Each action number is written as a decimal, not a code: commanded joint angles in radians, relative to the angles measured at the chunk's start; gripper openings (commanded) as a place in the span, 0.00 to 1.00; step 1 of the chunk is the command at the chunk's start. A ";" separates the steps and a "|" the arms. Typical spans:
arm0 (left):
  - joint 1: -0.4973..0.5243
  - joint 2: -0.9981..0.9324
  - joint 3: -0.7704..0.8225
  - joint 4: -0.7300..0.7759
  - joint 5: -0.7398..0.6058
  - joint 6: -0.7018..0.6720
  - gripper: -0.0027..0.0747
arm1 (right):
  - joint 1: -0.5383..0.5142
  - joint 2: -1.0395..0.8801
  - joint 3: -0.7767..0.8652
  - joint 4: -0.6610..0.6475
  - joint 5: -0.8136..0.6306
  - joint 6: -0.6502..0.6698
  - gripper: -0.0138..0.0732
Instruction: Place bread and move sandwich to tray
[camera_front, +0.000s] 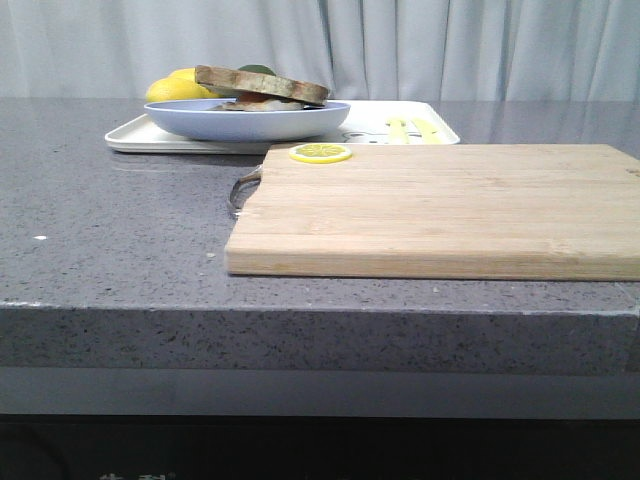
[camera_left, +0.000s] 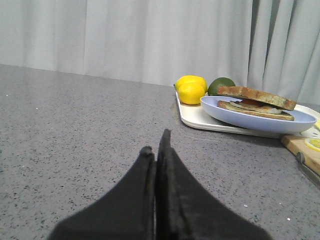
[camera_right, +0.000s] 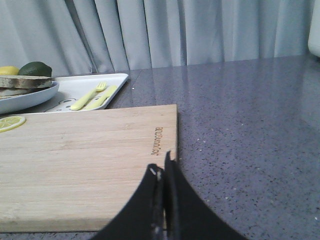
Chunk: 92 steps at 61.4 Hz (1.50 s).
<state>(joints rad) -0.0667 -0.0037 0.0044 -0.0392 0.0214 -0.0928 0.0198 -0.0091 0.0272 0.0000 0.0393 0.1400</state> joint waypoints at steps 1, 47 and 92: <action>0.002 -0.022 0.001 0.002 -0.079 -0.008 0.01 | -0.006 -0.018 -0.003 -0.009 -0.088 -0.004 0.08; 0.002 -0.022 0.001 0.002 -0.079 -0.008 0.01 | -0.043 -0.018 -0.003 -0.009 -0.088 -0.004 0.08; 0.002 -0.022 0.001 0.002 -0.079 -0.008 0.01 | -0.043 -0.018 -0.003 -0.009 -0.088 -0.004 0.08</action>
<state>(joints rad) -0.0667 -0.0037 0.0044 -0.0392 0.0214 -0.0950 -0.0182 -0.0091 0.0272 0.0000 0.0393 0.1404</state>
